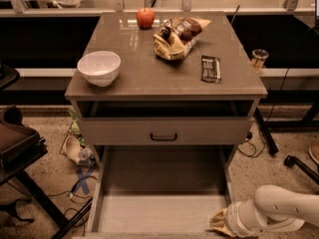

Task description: Open middle drawer

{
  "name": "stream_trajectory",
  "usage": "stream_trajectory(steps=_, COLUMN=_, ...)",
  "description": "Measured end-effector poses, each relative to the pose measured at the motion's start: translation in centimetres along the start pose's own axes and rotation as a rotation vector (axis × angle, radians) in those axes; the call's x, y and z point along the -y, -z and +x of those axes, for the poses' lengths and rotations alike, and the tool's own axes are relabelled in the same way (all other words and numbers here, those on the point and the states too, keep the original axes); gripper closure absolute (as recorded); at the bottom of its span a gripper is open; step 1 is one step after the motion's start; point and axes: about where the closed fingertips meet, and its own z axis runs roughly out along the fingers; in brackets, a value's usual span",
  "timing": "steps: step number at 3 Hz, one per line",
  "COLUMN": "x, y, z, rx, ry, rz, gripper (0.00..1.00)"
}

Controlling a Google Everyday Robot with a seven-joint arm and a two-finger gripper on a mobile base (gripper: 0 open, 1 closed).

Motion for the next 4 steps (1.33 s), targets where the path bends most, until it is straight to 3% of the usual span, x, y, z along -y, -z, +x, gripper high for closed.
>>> stream_trajectory(steps=4, x=-0.13, y=0.2, z=-0.2, rx=0.001, ry=0.0, rz=-0.004, gripper=0.04)
